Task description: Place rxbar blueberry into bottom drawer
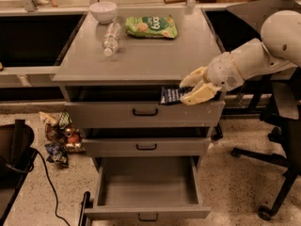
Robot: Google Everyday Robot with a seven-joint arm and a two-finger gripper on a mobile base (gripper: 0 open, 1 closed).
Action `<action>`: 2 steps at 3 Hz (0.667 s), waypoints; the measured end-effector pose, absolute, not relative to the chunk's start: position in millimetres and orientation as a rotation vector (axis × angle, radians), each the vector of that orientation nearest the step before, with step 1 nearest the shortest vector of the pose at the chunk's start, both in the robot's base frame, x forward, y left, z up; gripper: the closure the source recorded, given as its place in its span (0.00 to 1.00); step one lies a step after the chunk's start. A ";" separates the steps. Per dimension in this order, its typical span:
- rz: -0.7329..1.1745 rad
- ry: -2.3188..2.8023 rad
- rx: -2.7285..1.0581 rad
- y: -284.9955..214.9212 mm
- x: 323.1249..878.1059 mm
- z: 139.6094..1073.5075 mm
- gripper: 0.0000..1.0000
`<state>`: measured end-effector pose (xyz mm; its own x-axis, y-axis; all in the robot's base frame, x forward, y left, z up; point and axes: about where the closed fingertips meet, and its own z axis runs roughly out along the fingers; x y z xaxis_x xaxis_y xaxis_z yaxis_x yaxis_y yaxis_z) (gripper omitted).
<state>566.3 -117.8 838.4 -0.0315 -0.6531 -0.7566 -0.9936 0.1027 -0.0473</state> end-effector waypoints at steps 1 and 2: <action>0.691 1.753 -1.616 -117.8 566.3 838.0 1.00; 0.750 1.782 -1.573 -124.9 560.7 802.6 1.00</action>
Offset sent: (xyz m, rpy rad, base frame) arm -0.0142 -0.0231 -0.0907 0.0774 0.1252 -0.0553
